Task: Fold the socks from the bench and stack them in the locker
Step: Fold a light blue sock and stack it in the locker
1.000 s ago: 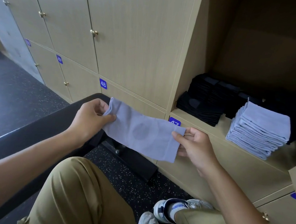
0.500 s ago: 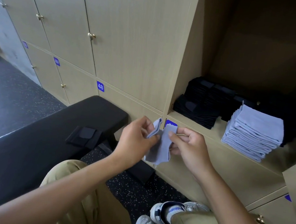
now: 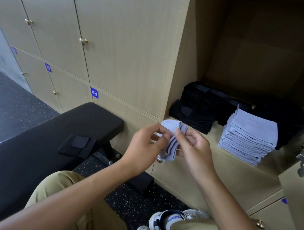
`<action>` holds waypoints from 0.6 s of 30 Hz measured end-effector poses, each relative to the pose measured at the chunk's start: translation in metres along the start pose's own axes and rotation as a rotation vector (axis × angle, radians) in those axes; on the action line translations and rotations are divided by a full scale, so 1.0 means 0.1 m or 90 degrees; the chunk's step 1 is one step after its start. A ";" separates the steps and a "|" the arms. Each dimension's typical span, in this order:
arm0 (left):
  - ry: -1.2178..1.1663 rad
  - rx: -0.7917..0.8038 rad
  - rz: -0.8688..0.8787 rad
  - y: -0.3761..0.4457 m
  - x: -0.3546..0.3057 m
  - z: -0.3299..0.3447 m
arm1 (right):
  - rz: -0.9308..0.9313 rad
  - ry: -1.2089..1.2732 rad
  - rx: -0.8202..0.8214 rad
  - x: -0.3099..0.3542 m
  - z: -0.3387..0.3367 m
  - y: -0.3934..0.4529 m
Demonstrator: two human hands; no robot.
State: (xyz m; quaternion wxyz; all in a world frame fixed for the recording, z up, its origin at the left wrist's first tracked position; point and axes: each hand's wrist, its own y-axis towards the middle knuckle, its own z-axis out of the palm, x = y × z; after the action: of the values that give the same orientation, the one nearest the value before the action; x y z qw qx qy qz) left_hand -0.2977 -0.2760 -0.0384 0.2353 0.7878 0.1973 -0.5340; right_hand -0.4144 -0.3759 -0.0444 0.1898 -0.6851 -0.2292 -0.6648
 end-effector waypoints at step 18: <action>-0.220 0.096 -0.022 0.22 0.05 -0.21 | 0.043 0.081 -0.005 0.16 -0.24 0.07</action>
State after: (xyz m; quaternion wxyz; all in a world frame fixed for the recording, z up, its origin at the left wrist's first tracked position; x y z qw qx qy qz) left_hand -0.2676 -0.2817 -0.0325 0.1967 0.6964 0.1267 -0.6785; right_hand -0.4303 -0.3941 -0.0274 0.2237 -0.6498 -0.1910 -0.7009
